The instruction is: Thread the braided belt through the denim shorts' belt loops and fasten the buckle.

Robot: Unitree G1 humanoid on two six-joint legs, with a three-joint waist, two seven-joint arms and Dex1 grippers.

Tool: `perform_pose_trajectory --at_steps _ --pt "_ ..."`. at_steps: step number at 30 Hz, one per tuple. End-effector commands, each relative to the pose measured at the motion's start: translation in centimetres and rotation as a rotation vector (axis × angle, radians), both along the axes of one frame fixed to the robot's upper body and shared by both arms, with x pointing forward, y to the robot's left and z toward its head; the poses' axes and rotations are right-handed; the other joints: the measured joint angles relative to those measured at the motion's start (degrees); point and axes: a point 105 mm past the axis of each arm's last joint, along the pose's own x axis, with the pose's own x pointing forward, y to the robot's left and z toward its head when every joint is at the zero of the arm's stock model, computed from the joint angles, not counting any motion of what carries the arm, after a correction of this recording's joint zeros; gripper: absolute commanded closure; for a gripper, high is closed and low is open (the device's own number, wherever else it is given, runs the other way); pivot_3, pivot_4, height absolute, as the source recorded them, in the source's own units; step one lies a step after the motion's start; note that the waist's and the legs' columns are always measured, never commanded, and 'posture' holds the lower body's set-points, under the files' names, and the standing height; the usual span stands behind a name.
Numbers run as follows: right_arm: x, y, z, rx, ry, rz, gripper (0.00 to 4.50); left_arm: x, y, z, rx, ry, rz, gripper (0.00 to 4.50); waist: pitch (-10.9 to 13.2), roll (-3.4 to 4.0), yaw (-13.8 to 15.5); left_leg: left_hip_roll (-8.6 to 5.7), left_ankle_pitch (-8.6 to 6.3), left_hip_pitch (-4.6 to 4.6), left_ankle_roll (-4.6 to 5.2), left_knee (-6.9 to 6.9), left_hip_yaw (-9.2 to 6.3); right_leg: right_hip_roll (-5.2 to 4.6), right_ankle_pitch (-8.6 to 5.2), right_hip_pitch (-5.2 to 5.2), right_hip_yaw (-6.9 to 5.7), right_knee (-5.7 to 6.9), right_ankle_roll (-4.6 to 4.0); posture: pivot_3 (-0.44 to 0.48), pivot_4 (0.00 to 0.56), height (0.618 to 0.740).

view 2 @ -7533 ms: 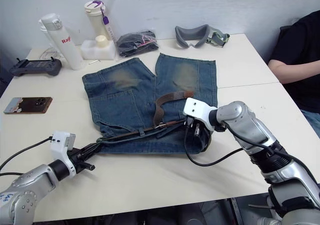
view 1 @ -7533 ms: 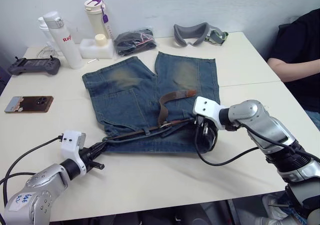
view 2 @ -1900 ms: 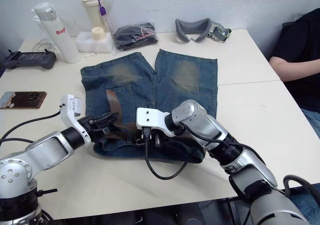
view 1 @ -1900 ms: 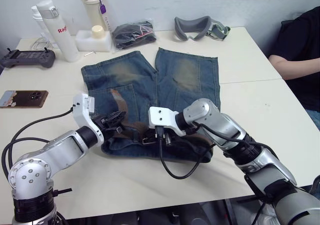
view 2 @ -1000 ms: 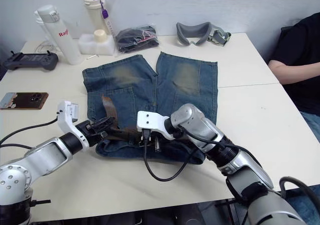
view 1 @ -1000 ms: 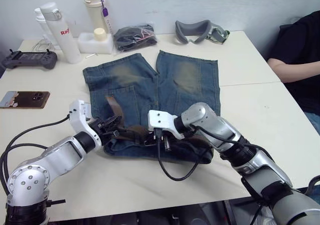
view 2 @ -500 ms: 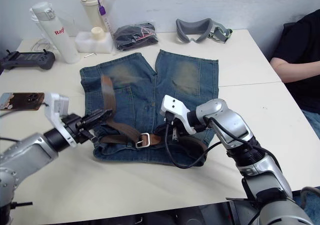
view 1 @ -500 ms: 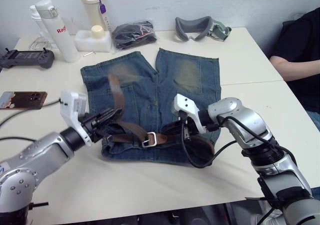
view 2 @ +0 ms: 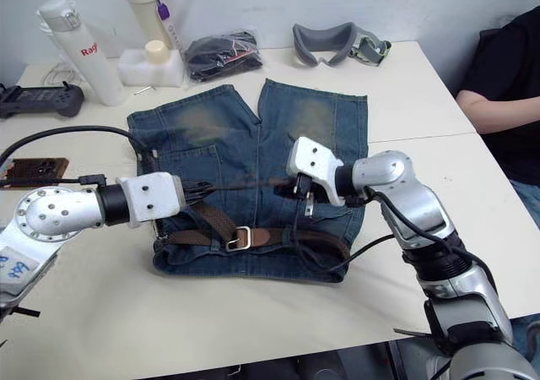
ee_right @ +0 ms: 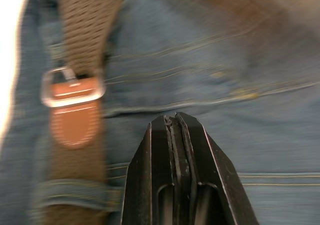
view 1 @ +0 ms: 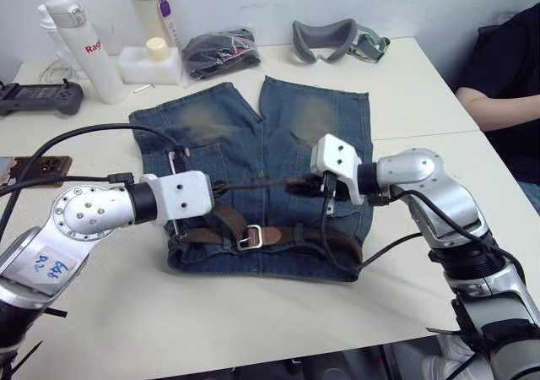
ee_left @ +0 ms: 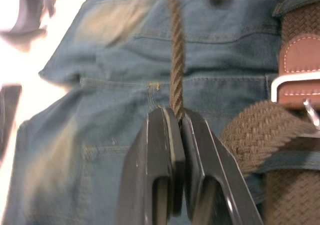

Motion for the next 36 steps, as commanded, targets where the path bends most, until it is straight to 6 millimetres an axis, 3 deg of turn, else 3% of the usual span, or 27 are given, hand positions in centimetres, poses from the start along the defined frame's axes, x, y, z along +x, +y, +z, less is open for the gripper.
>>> perform_pose_trajectory --at_steps 1,9,14,19,30,33,36 --pt "0.1 -1.1 2.8 0.004 -0.13 -0.001 3.81 0.7 -0.1 0.2 0.107 -0.067 -0.051 4.5 0.01 0.02 0.1 0.0 0.0 0.0 0.01 0.03 0.03 0.0 0.0 -0.01 0.0 0.02 0.0 0.0 0.15 0.739" --pt "-1.1 -2.9 3.7 -0.108 -0.183 0.01 0.15 2.6 0.6 0.3 0.01 -0.018 0.024 4.5 0.05 0.08 -0.11 0.08 0.02 -0.02 0.1 0.45 0.01 0.04 0.01 -0.15 0.1 0.5 0.04 0.0 0.15 0.739" --pt "-2.6 -1.8 3.7 -0.089 -0.147 0.081 0.15 3.0 0.8 0.2 -0.054 0.034 0.075 4.5 0.05 0.08 -0.09 0.15 0.01 -0.04 0.11 0.86 -0.01 0.09 0.0 -0.18 0.28 0.92 0.04 0.0 0.15 0.739" --pt "-3.6 0.6 2.3 -0.016 -0.024 0.11 0.15 3.4 0.5 0.2 -0.115 0.086 0.118 4.5 0.05 0.07 -0.13 0.13 0.06 0.0 0.19 1.12 -0.03 0.08 0.04 -0.17 0.54 1.26 0.09 0.0 0.15 0.739" --pt "-1.9 2.0 -1.3 -0.031 0.054 -0.03 0.15 3.4 -0.3 0.3 -0.168 0.131 0.149 4.5 0.04 0.06 -0.06 0.05 0.13 -0.02 0.26 1.21 -0.06 0.02 0.07 -0.2 0.61 1.44 0.14 0.0 0.15 0.739" --pt "-1.0 1.6 -1.7 -0.018 0.044 -0.08 0.93 3.4 -0.3 0.3 -0.17 0.132 0.156 4.5 0.03 0.05 -0.07 0.04 0.13 -0.02 0.25 1.23 -0.06 0.02 0.07 -0.19 0.61 1.47 0.14 0.0 0.15 0.739" --pt "-0.7 1.3 -2.1 -0.027 0.047 -0.092 2.3 3.4 -0.2 0.5 -0.189 0.131 0.166 4.5 0.03 0.05 -0.05 0.03 0.13 -0.02 0.25 1.24 -0.06 0.02 0.07 -0.2 0.61 1.47 0.14 0.0 0.15 0.739"
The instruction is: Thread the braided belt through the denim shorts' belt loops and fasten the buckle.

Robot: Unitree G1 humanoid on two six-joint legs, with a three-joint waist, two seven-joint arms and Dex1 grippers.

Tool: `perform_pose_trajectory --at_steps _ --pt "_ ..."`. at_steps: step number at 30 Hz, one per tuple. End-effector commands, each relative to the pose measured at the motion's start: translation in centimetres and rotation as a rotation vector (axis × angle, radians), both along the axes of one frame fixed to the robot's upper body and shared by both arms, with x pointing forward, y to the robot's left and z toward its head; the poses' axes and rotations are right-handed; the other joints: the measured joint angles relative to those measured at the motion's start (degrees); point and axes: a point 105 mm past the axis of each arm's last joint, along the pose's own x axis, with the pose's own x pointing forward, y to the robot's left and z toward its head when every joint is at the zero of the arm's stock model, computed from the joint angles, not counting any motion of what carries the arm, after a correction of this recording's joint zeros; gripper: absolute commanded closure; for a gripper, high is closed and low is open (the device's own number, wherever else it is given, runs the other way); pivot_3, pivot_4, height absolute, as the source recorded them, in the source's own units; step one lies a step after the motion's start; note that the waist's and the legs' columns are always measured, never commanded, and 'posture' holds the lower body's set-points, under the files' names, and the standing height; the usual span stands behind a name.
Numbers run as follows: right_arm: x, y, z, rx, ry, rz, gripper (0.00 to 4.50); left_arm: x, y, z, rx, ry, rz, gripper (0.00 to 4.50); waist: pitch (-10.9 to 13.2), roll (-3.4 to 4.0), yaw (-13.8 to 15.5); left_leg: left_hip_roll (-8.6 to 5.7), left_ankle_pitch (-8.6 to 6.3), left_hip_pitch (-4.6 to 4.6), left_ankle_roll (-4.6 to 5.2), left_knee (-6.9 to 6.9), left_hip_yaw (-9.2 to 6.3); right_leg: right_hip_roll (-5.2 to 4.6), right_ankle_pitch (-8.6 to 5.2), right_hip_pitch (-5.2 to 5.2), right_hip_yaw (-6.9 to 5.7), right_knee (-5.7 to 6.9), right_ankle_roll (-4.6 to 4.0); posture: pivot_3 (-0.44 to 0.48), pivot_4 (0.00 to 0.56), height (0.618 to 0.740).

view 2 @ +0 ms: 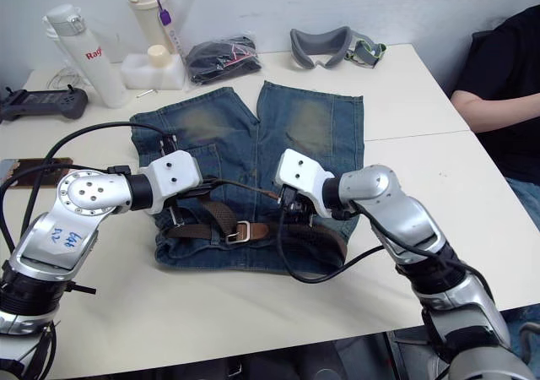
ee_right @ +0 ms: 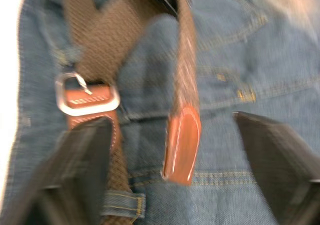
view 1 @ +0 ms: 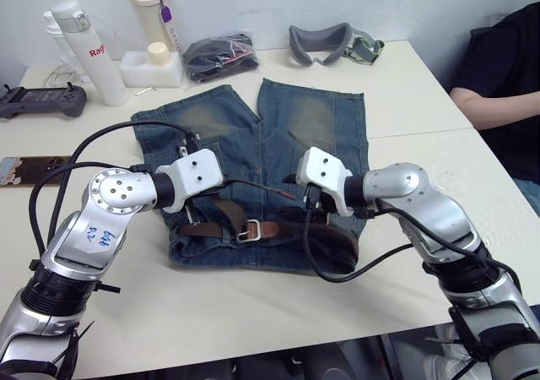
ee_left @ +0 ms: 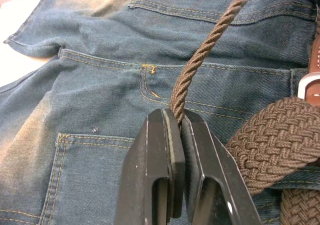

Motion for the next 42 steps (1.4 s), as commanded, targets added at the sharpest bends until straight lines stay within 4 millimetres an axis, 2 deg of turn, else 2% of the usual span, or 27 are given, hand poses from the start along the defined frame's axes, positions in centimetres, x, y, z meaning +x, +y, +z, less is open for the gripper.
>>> perform_pose_trajectory --at_steps 1,4,5,10,13,16,20,28,31,34,35,41,42 --pt "0.3 -0.2 0.6 0.003 -0.05 -0.005 2.77 -0.2 -0.1 2.0 -0.038 -0.066 0.001 4.5 0.0 0.0 0.0 0.0 0.0 0.0 0.0 0.0 0.0 0.0 0.0 0.0 0.0 0.0 0.0 0.0 0.15 0.739" --pt "0.4 -0.3 0.5 0.009 -0.059 -0.007 4.11 -0.2 0.0 2.1 -0.036 -0.066 0.005 4.5 0.0 0.0 0.01 0.01 0.0 0.0 0.0 0.0 0.0 0.01 0.0 0.0 0.0 0.0 0.0 0.0 0.15 0.739" --pt "0.5 -0.3 0.6 0.014 -0.064 -0.006 4.41 -0.1 0.0 2.0 -0.033 -0.065 0.006 4.5 0.0 0.0 0.0 0.01 0.0 0.0 0.0 0.0 0.0 0.01 0.0 0.0 0.0 0.0 0.0 0.0 0.15 0.739" --pt "0.7 -0.1 1.3 0.026 -0.128 0.003 4.41 -0.1 -0.2 2.8 -0.128 -0.04 0.014 4.5 0.0 0.0 0.0 0.01 0.0 0.0 0.0 0.01 0.0 0.01 0.0 0.0 -0.01 0.02 0.01 0.0 0.15 0.739" --pt "1.0 0.0 1.8 0.004 -0.182 0.015 4.5 -0.2 -1.1 3.5 -0.157 -0.048 -0.02 3.38 0.0 0.0 0.06 0.01 0.0 0.0 0.0 0.04 -0.01 0.02 0.0 0.01 -0.01 0.03 0.01 0.0 0.15 0.739" --pt "1.2 -0.1 2.1 -0.054 -0.243 0.031 4.5 -0.8 -3.0 3.5 -0.151 -0.005 -0.117 2.09 0.0 0.0 0.08 -0.01 0.0 0.0 0.0 0.09 -0.01 0.14 0.02 0.02 -0.04 0.05 0.04 0.0 0.15 0.739" --pt "1.5 0.1 2.4 -0.077 -0.273 0.04 4.5 -1.0 -5.4 2.8 -0.093 0.036 -0.22 2.09 0.0 0.0 0.08 0.02 0.0 0.0 0.0 0.14 -0.01 0.43 0.02 0.03 0.05 0.08 0.05 0.0 0.15 0.739" --pt "1.4 0.1 2.5 -0.075 -0.268 0.038 4.5 0.6 -6.5 2.1 0.017 -0.02 -0.252 2.09 0.0 0.0 -0.07 0.1 -0.01 0.03 -0.02 0.24 -0.05 0.75 0.02 -0.12 0.53 0.31 0.04 0.0 0.15 0.739" --pt "1.4 0.0 2.5 -0.07 -0.259 0.033 4.5 0.9 -6.5 2.1 0.033 -0.023 -0.254 2.86 0.0 0.0 -0.06 0.1 -0.01 0.04 -0.02 0.26 -0.04 0.76 0.02 -0.15 0.57 0.33 0.04 0.0 0.15 0.739" --pt "1.3 0.0 2.5 -0.068 -0.257 0.029 4.5 0.8 -6.3 1.9 0.042 -0.012 -0.259 4.21 0.0 0.0 -0.01 0.1 -0.01 0.02 -0.02 0.27 -0.02 0.76 0.02 -0.18 0.58 0.34 0.04 0.0 0.15 0.739" --pt "1.3 -0.1 2.5 -0.066 -0.257 0.028 4.5 0.7 -6.2 1.9 0.043 -0.007 -0.261 4.44 0.0 0.0 -0.01 0.1 -0.01 0.02 -0.02 0.27 -0.02 0.76 0.02 -0.18 0.58 0.34 0.04 0.0 0.15 0.739" --pt "0.8 0.3 2.4 -0.019 -0.215 0.049 4.5 0.9 -6.3 2.6 -0.024 -0.007 -0.249 4.44 0.0 0.0 0.06 0.1 -0.01 0.02 -0.02 0.31 -0.02 0.76 0.02 -0.19 0.58 0.39 0.04 0.0 0.15 0.739" --pt "0.5 0.5 2.4 -0.005 -0.201 0.068 3.82 1.1 -6.0 2.6 -0.019 -0.011 -0.232 4.5 0.0 0.0 0.06 0.1 -0.01 0.01 -0.02 0.32 -0.02 0.76 0.02 -0.19 0.58 0.39 0.04 0.0 0.15 0.739"
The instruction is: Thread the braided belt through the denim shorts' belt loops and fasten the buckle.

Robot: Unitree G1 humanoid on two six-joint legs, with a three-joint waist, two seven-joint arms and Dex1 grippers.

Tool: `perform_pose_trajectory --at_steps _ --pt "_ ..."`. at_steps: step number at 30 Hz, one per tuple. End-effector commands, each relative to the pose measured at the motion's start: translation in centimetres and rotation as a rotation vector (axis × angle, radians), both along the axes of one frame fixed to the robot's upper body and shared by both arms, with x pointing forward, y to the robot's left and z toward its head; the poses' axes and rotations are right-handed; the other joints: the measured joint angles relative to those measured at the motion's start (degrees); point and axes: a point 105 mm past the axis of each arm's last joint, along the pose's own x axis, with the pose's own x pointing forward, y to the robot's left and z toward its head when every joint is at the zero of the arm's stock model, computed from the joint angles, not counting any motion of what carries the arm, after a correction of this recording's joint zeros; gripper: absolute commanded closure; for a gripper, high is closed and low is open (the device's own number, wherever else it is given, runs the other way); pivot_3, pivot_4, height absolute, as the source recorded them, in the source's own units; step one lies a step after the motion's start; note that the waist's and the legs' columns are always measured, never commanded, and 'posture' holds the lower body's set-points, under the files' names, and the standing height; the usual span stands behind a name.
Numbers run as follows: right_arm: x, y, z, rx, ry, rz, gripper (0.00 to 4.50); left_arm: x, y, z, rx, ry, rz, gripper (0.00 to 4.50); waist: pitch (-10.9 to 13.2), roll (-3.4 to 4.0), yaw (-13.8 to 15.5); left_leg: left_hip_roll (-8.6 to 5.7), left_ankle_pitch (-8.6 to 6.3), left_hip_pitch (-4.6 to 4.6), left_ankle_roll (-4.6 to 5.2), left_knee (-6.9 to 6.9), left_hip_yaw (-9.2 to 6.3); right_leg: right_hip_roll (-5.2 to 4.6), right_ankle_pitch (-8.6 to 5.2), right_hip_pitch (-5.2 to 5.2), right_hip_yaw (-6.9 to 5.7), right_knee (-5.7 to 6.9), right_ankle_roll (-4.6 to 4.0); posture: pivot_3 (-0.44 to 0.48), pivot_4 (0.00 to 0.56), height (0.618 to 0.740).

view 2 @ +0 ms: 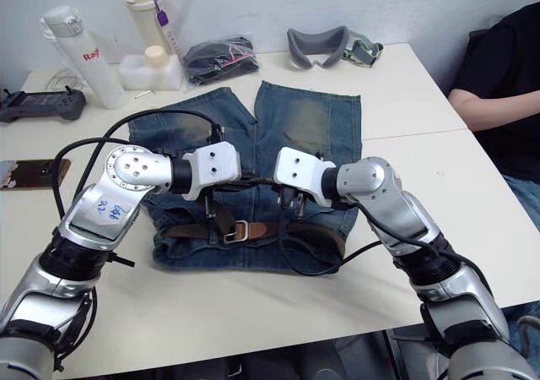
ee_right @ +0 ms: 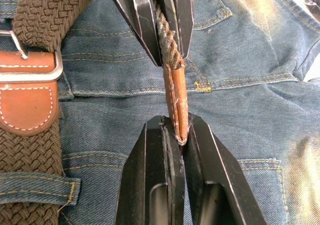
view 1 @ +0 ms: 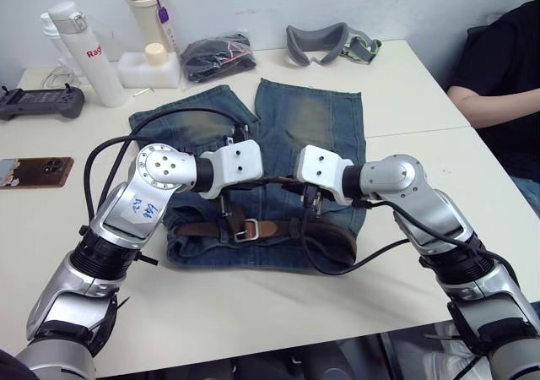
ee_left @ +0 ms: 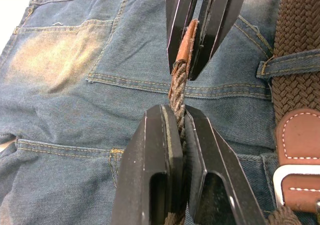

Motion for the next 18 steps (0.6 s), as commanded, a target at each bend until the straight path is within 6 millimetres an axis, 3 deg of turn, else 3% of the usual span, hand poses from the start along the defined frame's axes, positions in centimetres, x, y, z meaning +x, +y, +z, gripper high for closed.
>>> perform_pose_trajectory --at_steps 1,3,8,11,18 --pt "-1.7 0.9 1.0 0.062 0.014 0.089 3.61 0.5 0.7 1.5 -0.021 -0.063 0.037 4.5 0.0 0.0 -0.01 0.0 0.0 0.0 0.0 0.0 0.0 0.0 0.0 0.0 0.0 0.0 0.0 0.0 0.15 0.739" --pt "-2.8 1.1 0.6 0.051 0.037 0.138 2.9 1.0 1.8 1.3 0.0 -0.072 0.08 4.5 0.0 0.0 -0.02 0.0 0.0 0.0 0.0 0.01 0.0 0.0 0.0 0.0 0.0 0.01 0.0 0.0 0.15 0.739" --pt "-5.7 1.9 -1.7 0.009 0.088 0.245 0.41 2.3 5.3 0.8 0.078 -0.094 0.187 4.5 0.0 0.0 -0.15 0.01 0.0 0.0 -0.01 0.0 -0.06 0.01 0.0 -0.02 0.05 0.02 0.0 0.0 0.15 0.739" --pt "-5.9 2.6 -2.5 -0.024 0.044 0.269 0.41 2.9 5.8 0.8 0.067 -0.093 0.209 4.5 0.0 0.0 -0.04 -0.01 -0.01 0.01 -0.02 0.01 -0.08 0.03 0.0 -0.03 0.04 0.04 -0.01 0.0 0.15 0.739" --pt "-3.8 3.0 -4.3 -0.16 -0.152 0.265 0.41 2.8 5.5 0.9 0.051 -0.094 0.202 4.5 -0.02 -0.03 0.11 -0.05 -0.04 -0.02 0.01 0.11 -0.05 0.0 0.0 -0.03 -0.03 0.05 0.0 0.0 0.15 0.739"
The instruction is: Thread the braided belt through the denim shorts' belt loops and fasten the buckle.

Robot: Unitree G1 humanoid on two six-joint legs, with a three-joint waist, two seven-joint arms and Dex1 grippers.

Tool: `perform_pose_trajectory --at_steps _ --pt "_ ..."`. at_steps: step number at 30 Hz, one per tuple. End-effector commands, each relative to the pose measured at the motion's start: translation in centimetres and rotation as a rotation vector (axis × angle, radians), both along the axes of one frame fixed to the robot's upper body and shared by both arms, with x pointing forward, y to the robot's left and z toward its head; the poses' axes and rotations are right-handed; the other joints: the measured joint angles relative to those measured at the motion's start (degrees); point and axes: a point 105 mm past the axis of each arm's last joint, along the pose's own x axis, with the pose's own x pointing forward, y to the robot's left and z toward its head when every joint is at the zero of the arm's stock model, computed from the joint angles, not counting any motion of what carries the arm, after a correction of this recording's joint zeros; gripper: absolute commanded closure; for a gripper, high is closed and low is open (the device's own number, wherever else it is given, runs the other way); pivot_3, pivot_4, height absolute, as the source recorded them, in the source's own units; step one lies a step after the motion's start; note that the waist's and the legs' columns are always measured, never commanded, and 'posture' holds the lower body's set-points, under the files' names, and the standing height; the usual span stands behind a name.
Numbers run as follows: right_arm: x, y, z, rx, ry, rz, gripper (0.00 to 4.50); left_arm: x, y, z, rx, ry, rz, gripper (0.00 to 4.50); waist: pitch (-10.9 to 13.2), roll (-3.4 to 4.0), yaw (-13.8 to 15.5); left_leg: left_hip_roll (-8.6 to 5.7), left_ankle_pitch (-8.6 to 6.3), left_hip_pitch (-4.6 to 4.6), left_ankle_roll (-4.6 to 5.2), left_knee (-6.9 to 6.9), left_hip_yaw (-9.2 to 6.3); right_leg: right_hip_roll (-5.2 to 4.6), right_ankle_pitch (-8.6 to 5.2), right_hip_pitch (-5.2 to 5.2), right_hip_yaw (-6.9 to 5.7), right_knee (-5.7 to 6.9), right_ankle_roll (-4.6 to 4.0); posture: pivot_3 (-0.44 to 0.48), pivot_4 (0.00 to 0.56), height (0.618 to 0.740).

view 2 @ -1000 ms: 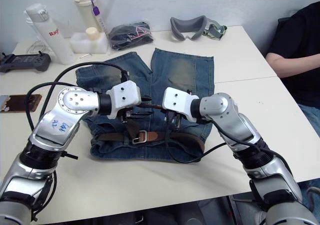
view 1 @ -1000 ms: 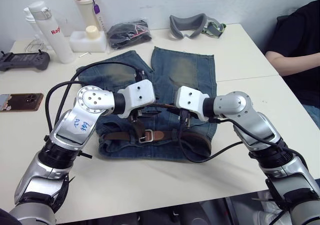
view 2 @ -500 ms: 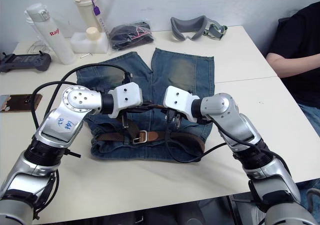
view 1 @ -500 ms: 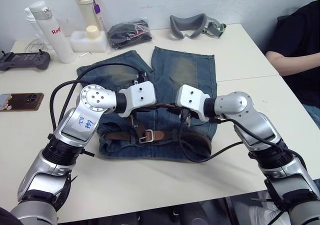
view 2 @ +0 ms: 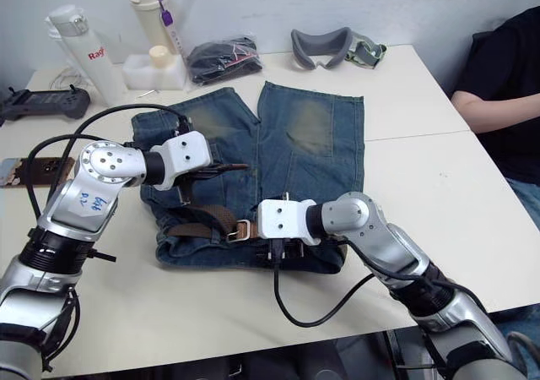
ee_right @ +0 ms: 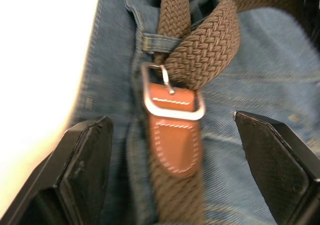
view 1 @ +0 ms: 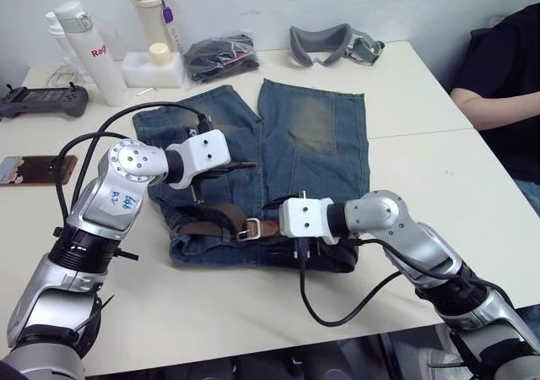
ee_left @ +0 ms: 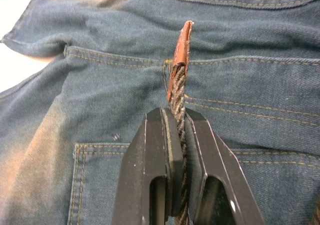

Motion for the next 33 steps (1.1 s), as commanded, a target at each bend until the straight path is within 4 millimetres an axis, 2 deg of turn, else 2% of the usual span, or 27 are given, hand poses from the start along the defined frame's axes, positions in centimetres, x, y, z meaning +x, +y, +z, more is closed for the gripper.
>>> perform_pose_trajectory --at_steps 1,9,13,16,18,19,21,24,26,33 --pt "1.0 0.1 -0.1 -0.035 -0.12 -0.001 0.41 -0.3 -0.1 1.5 -0.011 -0.059 -0.013 4.5 0.0 0.0 -0.05 0.01 0.0 0.0 0.0 0.0 0.0 0.0 0.0 0.0 0.01 0.0 0.0 0.0 0.15 0.739" --pt "2.1 -0.5 -0.4 -0.065 -0.182 -0.015 0.41 -0.9 0.2 1.5 0.007 -0.074 -0.04 4.5 0.0 0.0 -0.26 0.07 0.0 0.02 -0.01 0.0 0.02 0.01 0.0 -0.01 0.02 0.04 0.0 0.0 0.15 0.739" --pt "2.1 -0.4 0.1 -0.044 -0.195 -0.014 0.41 -1.3 -0.3 1.4 -0.01 -0.069 -0.064 4.5 0.0 0.0 -0.22 0.06 0.0 0.02 -0.01 0.02 0.02 0.01 0.0 -0.01 0.03 0.07 0.0 0.0 0.15 0.739" --pt "2.1 0.1 1.1 0.004 -0.217 -0.006 1.15 -1.5 -0.4 1.5 -0.019 -0.069 -0.076 4.5 0.0 0.0 -0.24 0.06 0.0 0.02 -0.01 0.04 0.02 0.02 0.0 -0.01 0.03 0.09 0.0 0.0 0.15 0.739" --pt "2.1 0.3 1.5 0.029 -0.217 -0.005 1.81 -1.6 -0.4 1.3 -0.007 -0.069 -0.084 4.5 0.0 0.0 -0.26 0.06 0.0 0.02 -0.01 0.04 0.02 0.02 0.0 -0.01 0.03 0.1 0.0 0.0 0.15 0.739" --pt "2.2 0.3 1.7 0.037 -0.217 -0.007 2.52 -1.7 -0.3 1.2 0.002 -0.066 -0.095 4.5 0.0 0.0 -0.26 0.06 0.0 0.02 -0.02 0.04 0.02 0.02 0.0 -0.01 0.03 0.1 0.0 0.0 0.15 0.739" --pt "2.3 0.3 1.8 0.048 -0.216 -0.015 2.8 -2.3 -0.3 1.3 0.004 -0.051 -0.13 4.5 0.0 0.0 -0.33 0.07 0.0 0.02 -0.02 0.04 0.02 0.02 0.0 -0.01 0.02 0.1 0.0 0.0 0.15 0.739" --pt "2.9 0.0 2.1 0.064 -0.225 -0.042 4.22 -3.0 0.1 1.1 0.019 -0.013 -0.158 4.5 0.0 0.0 -0.38 0.08 0.0 0.02 -0.02 0.04 0.02 0.02 0.0 -0.01 0.02 0.11 -0.01 0.0 0.15 0.739" --pt "3.3 -0.2 2.3 0.072 -0.234 -0.059 4.4 -3.3 0.4 0.8 0.031 0.016 -0.169 4.5 0.0 0.0 -0.55 0.08 0.0 0.02 -0.02 0.05 0.03 0.02 0.0 -0.01 0.03 0.11 -0.01 0.0 0.15 0.739" --pt "4.8 -1.2 3.5 0.098 -0.294 -0.146 4.41 -4.5 2.4 0.3 0.076 0.108 -0.173 4.5 -0.01 -0.01 -0.96 0.04 0.0 0.01 -0.02 0.05 0.01 0.0 -0.01 0.0 0.01 0.12 -0.01 0.0 0.15 0.739"
